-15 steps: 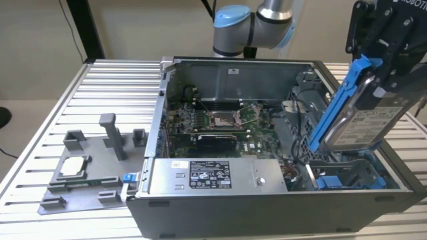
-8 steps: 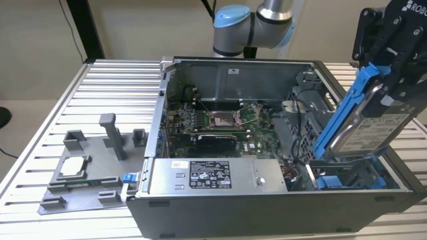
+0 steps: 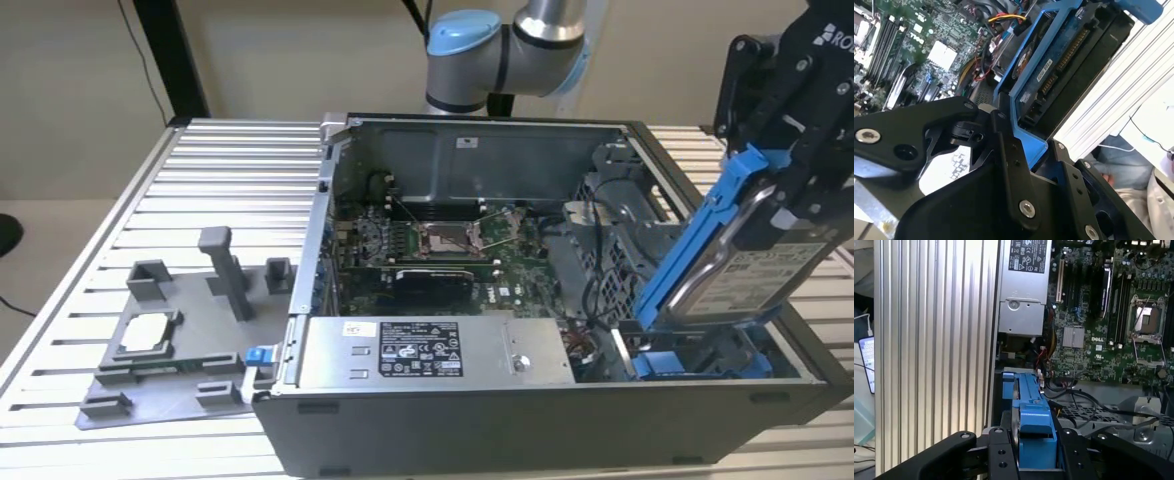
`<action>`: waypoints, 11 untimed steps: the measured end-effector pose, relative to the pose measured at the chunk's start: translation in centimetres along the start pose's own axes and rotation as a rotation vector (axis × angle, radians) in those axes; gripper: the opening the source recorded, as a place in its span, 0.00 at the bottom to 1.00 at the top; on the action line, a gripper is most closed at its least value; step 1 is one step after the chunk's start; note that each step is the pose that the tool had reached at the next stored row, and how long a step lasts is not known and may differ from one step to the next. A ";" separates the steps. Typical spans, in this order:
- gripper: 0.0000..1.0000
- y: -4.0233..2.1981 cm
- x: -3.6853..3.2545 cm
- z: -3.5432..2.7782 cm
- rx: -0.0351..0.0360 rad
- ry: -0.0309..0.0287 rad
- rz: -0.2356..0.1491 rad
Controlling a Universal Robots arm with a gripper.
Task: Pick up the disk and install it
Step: 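Pick up the disk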
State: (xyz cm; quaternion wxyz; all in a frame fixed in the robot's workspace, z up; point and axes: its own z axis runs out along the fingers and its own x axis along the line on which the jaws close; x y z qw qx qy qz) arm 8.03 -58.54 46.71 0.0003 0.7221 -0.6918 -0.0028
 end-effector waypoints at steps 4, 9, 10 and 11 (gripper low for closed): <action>0.00 -0.10 0.01 0.56 0.0012 0.0000 0.000; 0.00 -0.24 0.06 1.28 0.0014 -0.0001 0.000; 0.00 -0.28 0.06 1.45 0.0014 0.0000 0.001; 0.00 -0.32 0.06 1.64 0.0014 0.0001 0.001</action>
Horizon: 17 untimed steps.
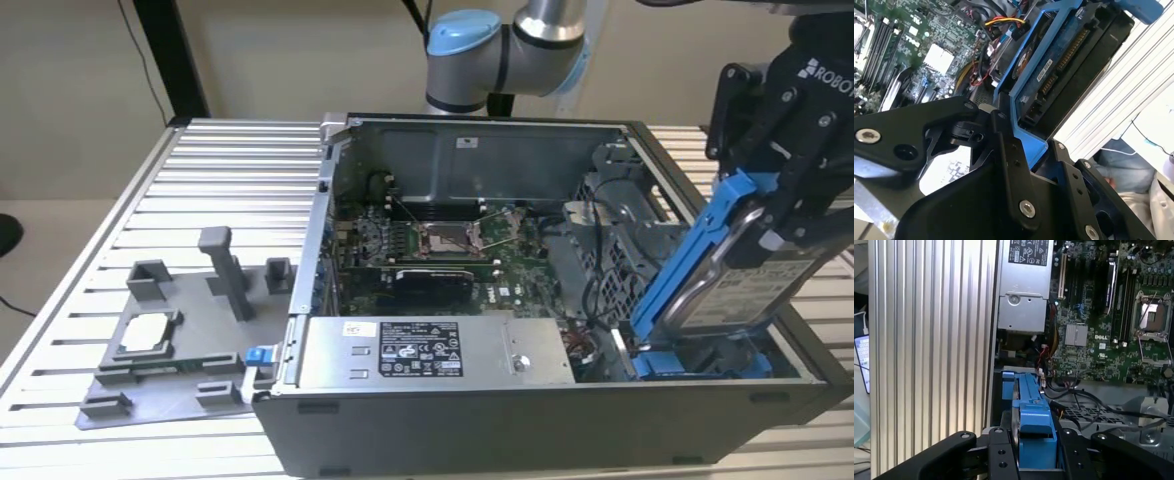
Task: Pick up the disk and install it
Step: 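Pick up the disk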
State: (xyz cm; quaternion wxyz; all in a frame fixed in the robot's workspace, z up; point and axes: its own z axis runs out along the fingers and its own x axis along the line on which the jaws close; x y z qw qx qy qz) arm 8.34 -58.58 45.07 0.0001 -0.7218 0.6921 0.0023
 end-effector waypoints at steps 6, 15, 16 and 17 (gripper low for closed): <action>0.00 -0.15 0.01 0.62 0.0001 -0.0013 0.001; 0.00 -0.29 0.02 0.98 0.0005 -0.0034 0.078; 0.00 -0.30 0.02 0.98 0.0005 -0.0034 0.078; 0.00 -0.30 0.03 0.98 0.0005 -0.0034 0.078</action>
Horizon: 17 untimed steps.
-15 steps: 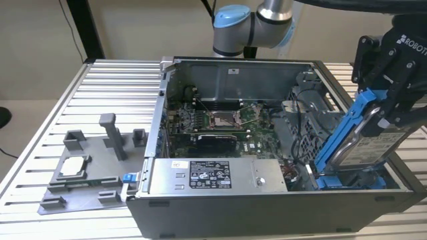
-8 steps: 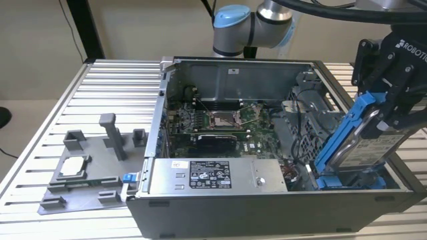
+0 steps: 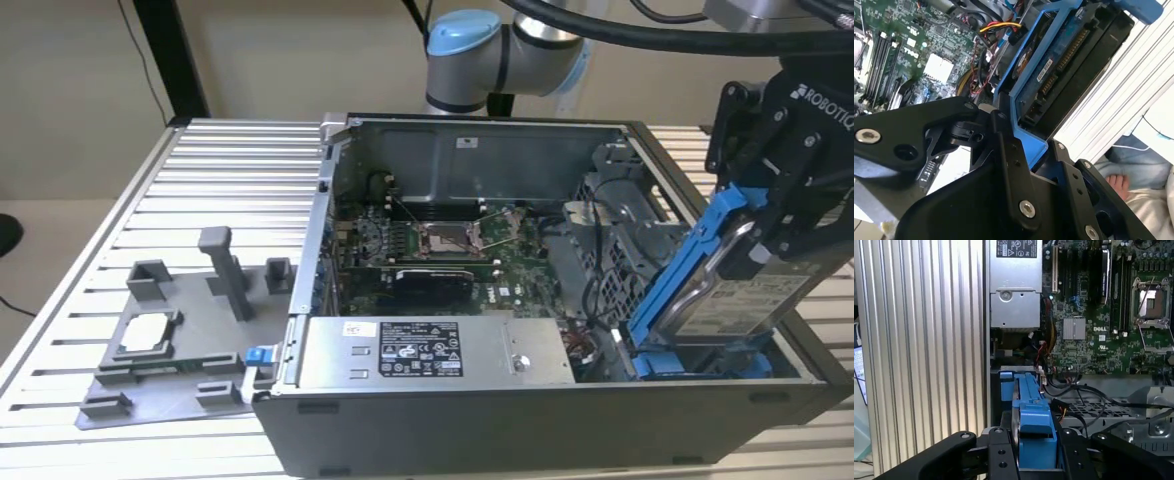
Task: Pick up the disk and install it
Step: 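Pick up the disk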
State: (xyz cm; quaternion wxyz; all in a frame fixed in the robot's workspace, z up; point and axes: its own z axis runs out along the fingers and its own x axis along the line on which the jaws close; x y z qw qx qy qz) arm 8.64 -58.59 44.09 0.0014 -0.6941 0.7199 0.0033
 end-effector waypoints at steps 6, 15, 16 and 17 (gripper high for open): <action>0.00 -0.02 -0.01 0.08 0.0000 -0.0005 0.000; 0.00 -0.03 -0.09 0.38 -0.0001 -0.0047 0.000; 0.00 -0.03 -0.11 0.41 0.0000 -0.0057 0.000; 0.00 -0.03 -0.13 0.44 -0.0002 -0.0067 0.000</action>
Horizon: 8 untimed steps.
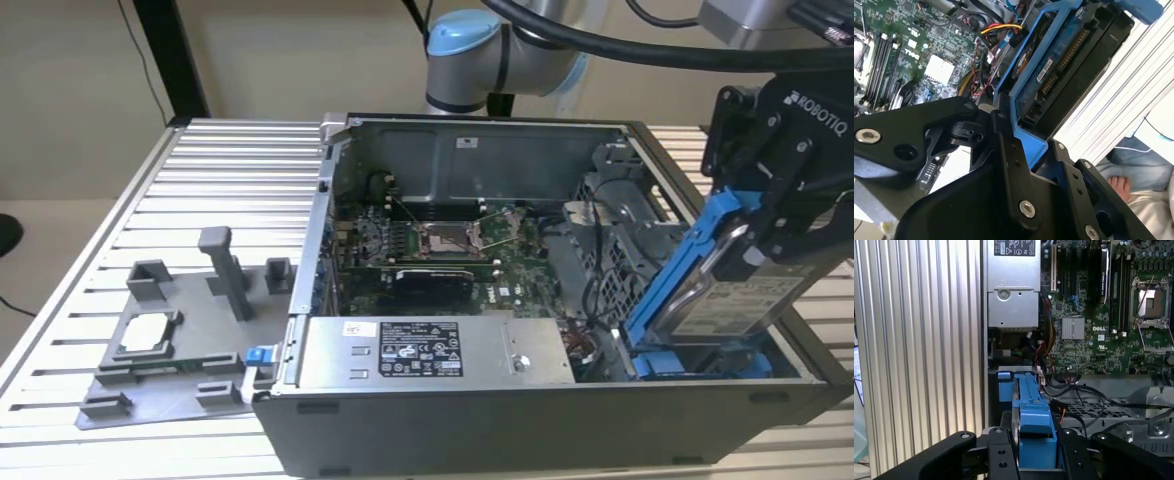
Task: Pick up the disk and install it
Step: 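Pick up the disk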
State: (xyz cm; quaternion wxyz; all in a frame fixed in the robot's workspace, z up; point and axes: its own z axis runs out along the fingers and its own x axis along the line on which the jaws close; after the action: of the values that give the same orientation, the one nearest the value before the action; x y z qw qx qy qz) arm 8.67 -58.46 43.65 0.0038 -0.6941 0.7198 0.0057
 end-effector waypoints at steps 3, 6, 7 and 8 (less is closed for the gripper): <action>0.00 -0.03 -0.03 0.11 0.0000 -0.0015 0.000; 0.00 -0.05 -0.02 0.30 0.0009 -0.0019 0.000; 0.00 -0.05 -0.02 0.36 0.0012 -0.0019 0.000; 0.00 -0.05 -0.02 0.43 0.0015 -0.0020 0.000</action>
State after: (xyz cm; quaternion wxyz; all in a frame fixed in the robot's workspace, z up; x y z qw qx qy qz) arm 8.72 -58.44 43.22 0.0050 -0.6941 0.7198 0.0059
